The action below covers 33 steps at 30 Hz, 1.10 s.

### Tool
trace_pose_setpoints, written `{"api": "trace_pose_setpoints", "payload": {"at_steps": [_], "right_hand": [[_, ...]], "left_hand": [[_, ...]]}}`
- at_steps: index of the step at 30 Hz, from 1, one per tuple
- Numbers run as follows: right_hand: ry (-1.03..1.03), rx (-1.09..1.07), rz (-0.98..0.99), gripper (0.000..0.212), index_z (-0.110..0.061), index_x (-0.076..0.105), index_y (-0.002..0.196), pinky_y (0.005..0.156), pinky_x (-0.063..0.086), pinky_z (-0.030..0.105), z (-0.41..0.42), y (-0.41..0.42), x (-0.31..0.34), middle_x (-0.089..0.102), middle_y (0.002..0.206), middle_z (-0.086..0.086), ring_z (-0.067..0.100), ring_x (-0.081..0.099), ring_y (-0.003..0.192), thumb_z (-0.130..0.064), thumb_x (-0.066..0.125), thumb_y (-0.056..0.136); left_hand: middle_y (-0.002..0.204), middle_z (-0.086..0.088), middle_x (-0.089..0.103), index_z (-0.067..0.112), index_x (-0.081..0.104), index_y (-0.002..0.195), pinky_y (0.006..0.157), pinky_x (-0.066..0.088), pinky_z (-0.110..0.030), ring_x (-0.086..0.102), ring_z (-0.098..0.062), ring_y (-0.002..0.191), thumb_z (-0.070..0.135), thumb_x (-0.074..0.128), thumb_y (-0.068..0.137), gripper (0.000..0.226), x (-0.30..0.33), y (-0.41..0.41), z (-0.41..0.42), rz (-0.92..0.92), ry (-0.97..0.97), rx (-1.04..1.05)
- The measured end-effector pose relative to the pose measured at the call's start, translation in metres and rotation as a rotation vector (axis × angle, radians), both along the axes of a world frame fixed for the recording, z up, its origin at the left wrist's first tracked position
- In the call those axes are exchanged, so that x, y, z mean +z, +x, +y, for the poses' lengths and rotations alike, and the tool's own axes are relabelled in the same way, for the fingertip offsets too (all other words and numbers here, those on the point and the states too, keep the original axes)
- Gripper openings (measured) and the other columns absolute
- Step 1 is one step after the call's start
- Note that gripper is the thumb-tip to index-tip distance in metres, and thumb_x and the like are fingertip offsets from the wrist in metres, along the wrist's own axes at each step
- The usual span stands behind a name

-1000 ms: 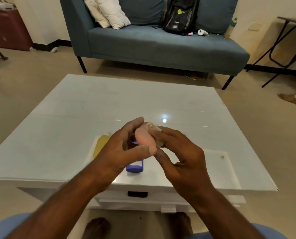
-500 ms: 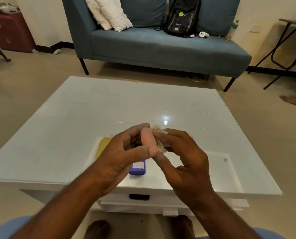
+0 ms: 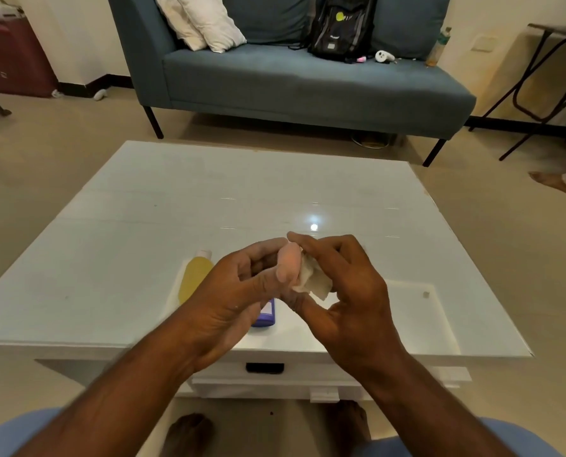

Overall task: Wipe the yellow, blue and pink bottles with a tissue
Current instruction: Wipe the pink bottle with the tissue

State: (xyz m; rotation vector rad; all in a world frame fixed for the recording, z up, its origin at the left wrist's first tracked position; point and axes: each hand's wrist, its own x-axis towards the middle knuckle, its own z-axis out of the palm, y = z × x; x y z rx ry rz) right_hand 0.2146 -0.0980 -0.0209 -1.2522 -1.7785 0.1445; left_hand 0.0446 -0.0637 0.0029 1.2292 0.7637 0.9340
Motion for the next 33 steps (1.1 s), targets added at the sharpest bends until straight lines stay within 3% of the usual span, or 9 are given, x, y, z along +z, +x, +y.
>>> {"api": "trace_pose_setpoints", "payload": {"at_steps": [6, 10, 13, 16, 19, 21, 24, 29, 33], "right_hand": [[-0.081, 0.095, 0.116, 0.059, -0.017, 0.058, 0.146, 0.087, 0.053, 0.009, 0.001, 0.001, 0.002, 0.061, 0.126, -0.001, 0.000, 0.059, 0.115, -0.024, 0.078, 0.090], [-0.095, 0.054, 0.324, 0.045, -0.017, 0.061, 0.144, 0.092, 0.058, 0.017, 0.003, 0.008, 0.009, 0.066, 0.128, -0.005, 0.009, 0.065, 0.118, -0.012, 0.060, 0.099], [-0.131, 0.020, 0.351, 0.038, -0.019, 0.066, 0.140, 0.099, 0.059, 0.023, 0.004, 0.008, 0.007, 0.072, 0.130, -0.006, 0.009, 0.068, 0.121, -0.011, 0.061, 0.103], [-0.128, 0.043, 0.394, 0.025, -0.021, 0.075, 0.120, 0.092, 0.064, 0.033, 0.003, 0.009, 0.010, 0.077, 0.115, -0.011, 0.013, 0.073, 0.111, -0.011, 0.063, 0.100], [0.009, 0.183, 0.408, 0.031, -0.029, 0.075, 0.101, 0.082, 0.063, 0.031, -0.004, 0.009, 0.020, 0.075, 0.101, -0.022, 0.016, 0.073, 0.098, -0.005, 0.056, 0.093], [-0.015, 0.145, 0.409, 0.031, -0.032, 0.076, 0.100, 0.086, 0.063, 0.035, -0.001, 0.011, 0.016, 0.076, 0.103, -0.022, 0.016, 0.074, 0.102, -0.010, 0.055, 0.095], [-0.154, 0.067, 0.441, 0.027, -0.018, 0.080, 0.114, 0.095, 0.062, 0.046, 0.005, 0.011, 0.008, 0.080, 0.112, -0.007, 0.019, 0.074, 0.111, -0.017, 0.058, 0.099], [0.141, 0.320, 0.410, 0.031, -0.002, 0.079, 0.095, 0.084, 0.060, 0.035, -0.012, 0.003, 0.020, 0.079, 0.095, 0.008, 0.021, 0.075, 0.094, -0.001, 0.050, 0.084], [-0.070, 0.173, 0.553, 0.035, -0.010, 0.081, 0.103, 0.086, 0.064, 0.038, -0.002, 0.001, 0.012, 0.082, 0.103, 0.000, 0.022, 0.077, 0.102, 0.002, 0.049, 0.094]], "left_hand": [[0.107, 0.014, 0.074, 0.033, 0.063, 0.118, 0.093, 0.057, -0.038, 0.070, -0.014, 0.102, 0.074, 0.071, 0.053, 0.077, -0.003, -0.002, 0.009, 0.234, 0.050, 0.096], [0.110, 0.023, 0.069, 0.038, 0.058, 0.125, 0.073, 0.052, -0.008, 0.063, 0.006, 0.103, 0.069, 0.065, 0.057, 0.075, 0.000, -0.007, 0.002, 0.346, 0.147, 0.007], [0.108, 0.028, 0.064, 0.050, 0.054, 0.118, 0.072, 0.049, -0.004, 0.060, 0.009, 0.102, 0.069, 0.068, 0.055, 0.067, -0.001, -0.001, -0.005, 0.419, 0.202, -0.020], [0.109, 0.025, 0.066, 0.049, 0.055, 0.118, 0.078, 0.052, -0.010, 0.062, 0.004, 0.105, 0.067, 0.070, 0.057, 0.065, -0.002, 0.000, -0.006, 0.393, 0.234, 0.015], [0.118, 0.015, 0.066, 0.036, 0.055, 0.130, 0.087, 0.055, -0.022, 0.063, -0.009, 0.112, 0.068, 0.073, 0.058, 0.080, -0.002, 0.000, -0.009, 0.385, 0.308, 0.003], [0.118, 0.014, 0.066, 0.032, 0.054, 0.132, 0.089, 0.056, -0.025, 0.062, -0.012, 0.113, 0.069, 0.073, 0.059, 0.084, -0.002, 0.002, -0.014, 0.378, 0.344, 0.006], [0.112, 0.022, 0.066, 0.038, 0.056, 0.126, 0.081, 0.053, -0.014, 0.063, -0.003, 0.109, 0.066, 0.071, 0.060, 0.073, -0.001, 0.004, -0.015, 0.332, 0.336, 0.083], [0.115, 0.009, 0.069, 0.023, 0.057, 0.131, 0.088, 0.056, -0.023, 0.066, -0.012, 0.109, 0.051, 0.078, 0.065, 0.075, -0.003, 0.004, -0.013, 0.364, 0.380, 0.093], [0.115, 0.017, 0.067, 0.034, 0.057, 0.128, 0.087, 0.054, -0.019, 0.063, -0.009, 0.112, 0.054, 0.074, 0.065, 0.068, -0.005, 0.008, -0.017, 0.334, 0.381, 0.117]]}}
